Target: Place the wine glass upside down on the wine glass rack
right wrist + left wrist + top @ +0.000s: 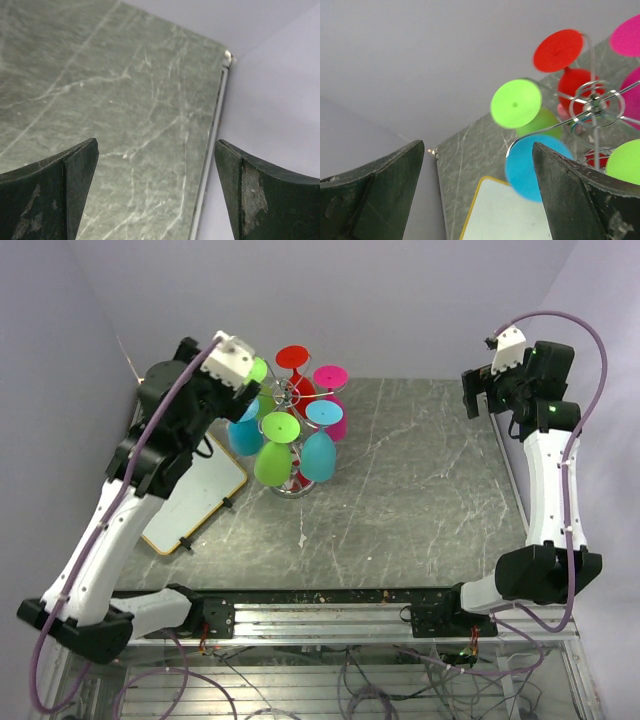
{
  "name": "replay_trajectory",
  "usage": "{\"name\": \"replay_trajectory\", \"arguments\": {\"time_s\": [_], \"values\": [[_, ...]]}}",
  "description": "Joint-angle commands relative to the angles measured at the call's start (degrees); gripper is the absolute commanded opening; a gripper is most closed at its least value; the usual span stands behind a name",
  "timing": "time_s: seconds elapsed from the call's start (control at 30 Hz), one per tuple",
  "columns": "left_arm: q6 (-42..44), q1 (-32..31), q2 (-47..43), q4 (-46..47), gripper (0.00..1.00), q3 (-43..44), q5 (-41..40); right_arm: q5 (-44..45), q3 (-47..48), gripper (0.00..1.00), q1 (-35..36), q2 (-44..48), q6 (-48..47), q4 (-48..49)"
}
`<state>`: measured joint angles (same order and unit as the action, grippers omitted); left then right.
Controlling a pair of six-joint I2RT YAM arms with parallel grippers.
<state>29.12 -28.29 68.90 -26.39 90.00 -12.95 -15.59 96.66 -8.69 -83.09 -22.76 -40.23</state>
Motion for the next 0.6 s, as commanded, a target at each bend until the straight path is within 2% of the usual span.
{"name": "replay_trajectory", "arguments": {"time_s": [0.0, 0.2, 0.37, 0.47, 0.57], "values": [[-9.4, 3.7, -7.1, 5.4, 0.99, -5.0, -5.5, 10.1, -2.2, 1.00, -0.5, 2.3, 1.3, 1.8], [-22.7, 13.4, -15.5, 9.4, 0.99, -11.4, -16.9, 18.6, -9.2, 1.00, -0.4, 5.2, 0.0, 9.3], [-26.3, 18.3, -19.3, 8.4, 0.99, -15.1, -11.3, 14.2, -10.0, 1.00, -0.5, 5.6, 0.9, 7.8], [-24.7, 20.2, -21.2, 9.4, 0.99, -18.3, -9.9, 10.5, -9.9, 1.00, -0.5, 7.1, 1.6, 7.2], [-22.8, 22.4, -23.6, 9.4, 0.99, -19.9, -8.3, 10.0, -14.3, 1.00, -0.5, 13.0, 3.8, 10.8]]}}
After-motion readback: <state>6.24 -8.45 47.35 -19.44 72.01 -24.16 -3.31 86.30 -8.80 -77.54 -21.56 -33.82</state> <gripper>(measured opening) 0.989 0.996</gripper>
